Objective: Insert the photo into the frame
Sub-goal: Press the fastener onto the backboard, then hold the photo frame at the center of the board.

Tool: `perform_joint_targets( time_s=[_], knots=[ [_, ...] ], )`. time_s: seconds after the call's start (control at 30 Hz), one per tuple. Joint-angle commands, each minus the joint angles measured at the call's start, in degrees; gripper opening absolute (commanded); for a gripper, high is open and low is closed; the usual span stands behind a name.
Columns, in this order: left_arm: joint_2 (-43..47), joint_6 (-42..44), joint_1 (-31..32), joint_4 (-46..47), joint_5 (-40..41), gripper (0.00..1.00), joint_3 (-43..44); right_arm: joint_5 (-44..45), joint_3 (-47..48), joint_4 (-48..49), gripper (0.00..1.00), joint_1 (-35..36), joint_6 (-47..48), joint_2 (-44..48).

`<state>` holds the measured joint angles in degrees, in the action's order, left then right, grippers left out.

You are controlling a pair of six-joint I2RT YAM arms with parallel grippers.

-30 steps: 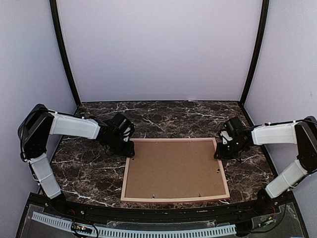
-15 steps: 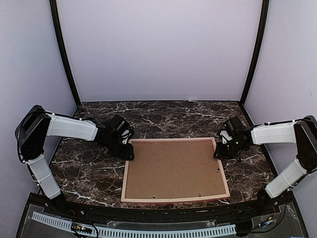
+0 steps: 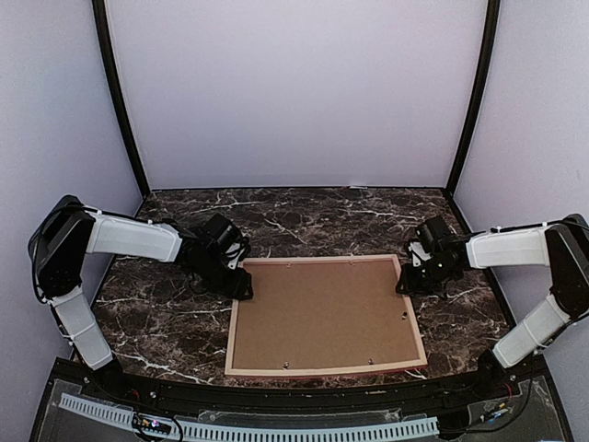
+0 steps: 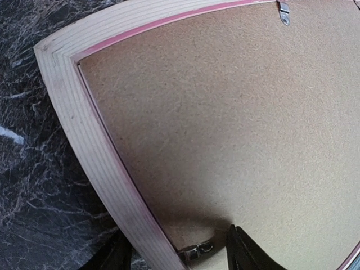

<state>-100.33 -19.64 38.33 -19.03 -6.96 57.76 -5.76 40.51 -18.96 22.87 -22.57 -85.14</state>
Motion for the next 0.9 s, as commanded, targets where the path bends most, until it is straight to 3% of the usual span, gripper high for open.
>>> perform_joint_targets(
  time_s=[0.0,0.2,0.5,0.87],
  knots=[
    [2.92,0.17,0.52,-2.15,-2.09,0.61,-1.65,-0.30,-0.69,-0.21,0.31,0.06,-0.02,-1.82],
    [6.64,-2.12,0.51,-2.23,-2.68,0.58,-5.50,0.12,-0.78,-0.30,0.32,0.01,-0.02,-1.52],
    [8.75,-4.95,0.52,-1.44,-2.44,0.42,-8.05,0.13,-0.95,0.15,0.32,-0.02,-0.11,-1.74],
    [8.36,-10.75,0.48,1.75,-2.99,0.29,-10.29,0.97,-0.78,-0.02,0.43,-0.02,-0.37,-1.31]
  ],
)
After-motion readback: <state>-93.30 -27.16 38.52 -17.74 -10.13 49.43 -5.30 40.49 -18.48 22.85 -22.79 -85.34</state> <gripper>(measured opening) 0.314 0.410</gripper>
